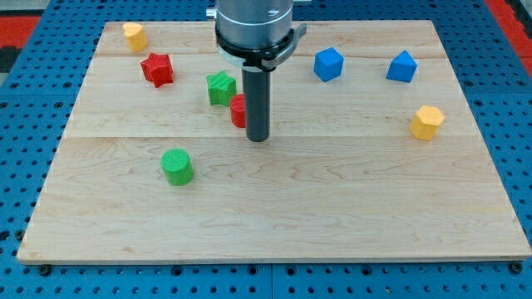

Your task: Move the red circle to the top center of the board

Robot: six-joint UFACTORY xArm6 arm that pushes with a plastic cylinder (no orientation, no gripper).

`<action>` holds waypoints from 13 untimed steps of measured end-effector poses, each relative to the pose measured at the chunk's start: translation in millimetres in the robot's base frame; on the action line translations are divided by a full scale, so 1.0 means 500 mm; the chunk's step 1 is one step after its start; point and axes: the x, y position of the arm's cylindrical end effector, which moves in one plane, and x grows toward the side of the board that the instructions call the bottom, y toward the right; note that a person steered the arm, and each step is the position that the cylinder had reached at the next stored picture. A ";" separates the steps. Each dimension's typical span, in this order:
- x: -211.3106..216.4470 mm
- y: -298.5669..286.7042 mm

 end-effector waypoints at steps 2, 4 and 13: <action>-0.112 -0.067; -0.094 0.025; -0.367 0.127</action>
